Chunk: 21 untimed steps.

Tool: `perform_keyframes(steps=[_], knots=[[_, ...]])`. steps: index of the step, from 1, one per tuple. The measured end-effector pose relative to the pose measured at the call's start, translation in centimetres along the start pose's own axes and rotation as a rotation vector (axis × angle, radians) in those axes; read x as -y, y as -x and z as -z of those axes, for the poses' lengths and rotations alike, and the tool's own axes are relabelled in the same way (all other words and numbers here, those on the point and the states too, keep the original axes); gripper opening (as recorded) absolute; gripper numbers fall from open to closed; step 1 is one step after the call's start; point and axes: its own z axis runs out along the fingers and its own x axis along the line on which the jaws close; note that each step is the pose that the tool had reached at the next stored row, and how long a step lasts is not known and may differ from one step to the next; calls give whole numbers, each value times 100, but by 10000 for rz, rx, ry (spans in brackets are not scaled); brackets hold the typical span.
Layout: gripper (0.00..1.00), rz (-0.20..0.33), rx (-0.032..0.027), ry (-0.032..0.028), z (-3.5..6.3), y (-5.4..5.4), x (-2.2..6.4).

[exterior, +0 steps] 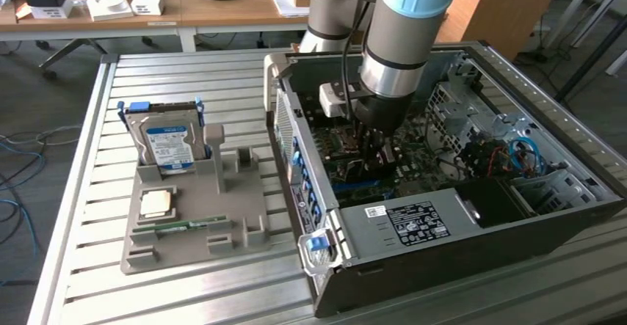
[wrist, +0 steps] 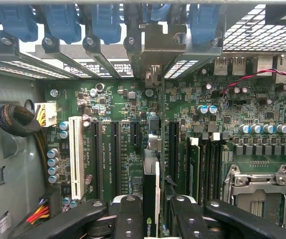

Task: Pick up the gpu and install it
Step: 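Insert the gpu into the slot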

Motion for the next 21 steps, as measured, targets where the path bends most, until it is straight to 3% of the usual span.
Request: perform_keyframes(steps=[14, 15, 17, 21], knots=[[27, -10, 6, -6, -7, 1, -6], [33, -2, 2, -5, -5, 0, -2], [33, -3, 2, -4, -5, 0, -2], [33, -3, 1, -3, 40, 0, -1]])
